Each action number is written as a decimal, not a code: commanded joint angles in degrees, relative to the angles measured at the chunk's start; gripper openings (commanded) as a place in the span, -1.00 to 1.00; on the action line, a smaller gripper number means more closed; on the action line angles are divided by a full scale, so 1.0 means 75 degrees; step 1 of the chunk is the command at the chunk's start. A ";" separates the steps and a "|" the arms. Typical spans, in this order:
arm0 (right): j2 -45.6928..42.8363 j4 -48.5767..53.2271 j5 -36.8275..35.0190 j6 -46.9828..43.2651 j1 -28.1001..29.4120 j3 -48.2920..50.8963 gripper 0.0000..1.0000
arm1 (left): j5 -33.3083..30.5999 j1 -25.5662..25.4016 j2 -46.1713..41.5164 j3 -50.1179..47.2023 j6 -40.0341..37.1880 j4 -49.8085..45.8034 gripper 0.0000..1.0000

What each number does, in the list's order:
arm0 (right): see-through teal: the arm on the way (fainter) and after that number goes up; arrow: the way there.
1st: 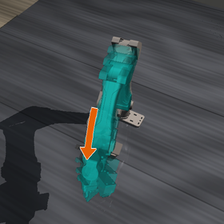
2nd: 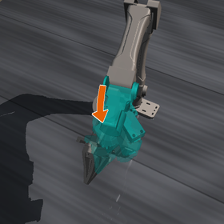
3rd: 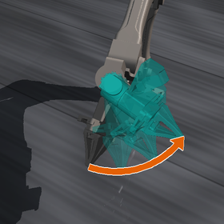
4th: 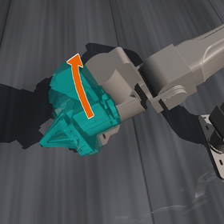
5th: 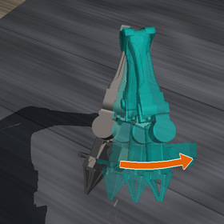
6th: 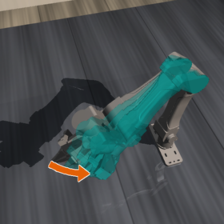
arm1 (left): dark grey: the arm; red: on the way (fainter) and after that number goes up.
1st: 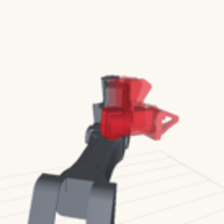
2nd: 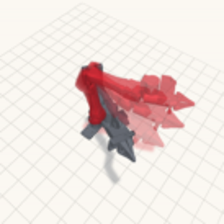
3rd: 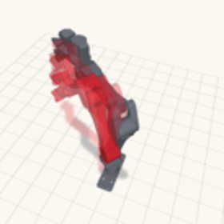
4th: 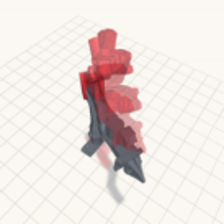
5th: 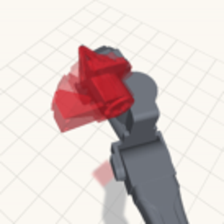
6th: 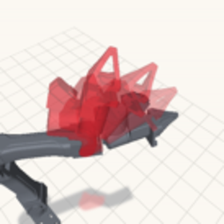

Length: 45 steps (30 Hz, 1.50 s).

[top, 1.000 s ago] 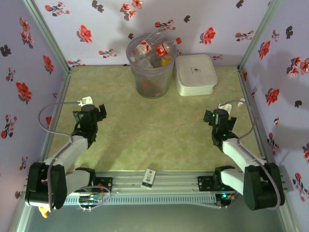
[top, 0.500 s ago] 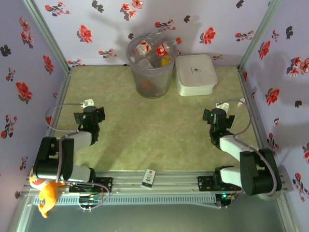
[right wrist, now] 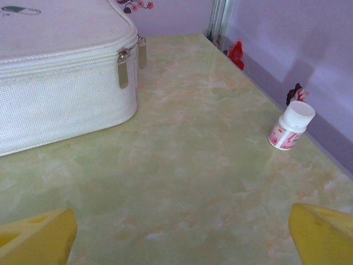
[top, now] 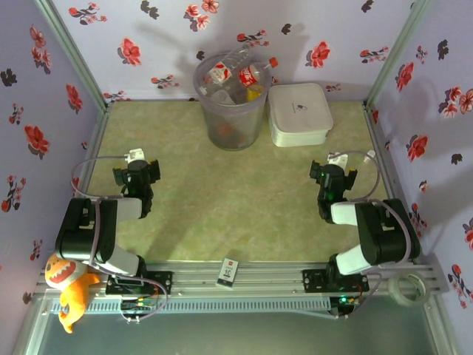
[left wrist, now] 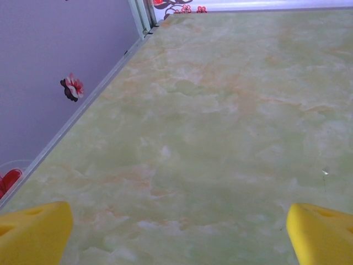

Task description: Put the plastic bottles in the bin

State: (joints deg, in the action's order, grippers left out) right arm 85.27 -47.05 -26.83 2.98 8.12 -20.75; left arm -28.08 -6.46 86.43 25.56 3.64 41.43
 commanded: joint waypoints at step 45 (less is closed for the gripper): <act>0.0595 -0.0827 0.0478 0.0352 -0.0535 -0.0051 0.99 | 0.1479 0.0662 0.0297 -0.0523 -0.0028 0.1577 0.99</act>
State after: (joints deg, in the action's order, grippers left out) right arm 89.41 -53.21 -22.48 4.56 4.49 -19.84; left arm -17.30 -1.69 88.23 21.69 3.70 50.61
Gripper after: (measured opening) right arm 0.993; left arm 0.997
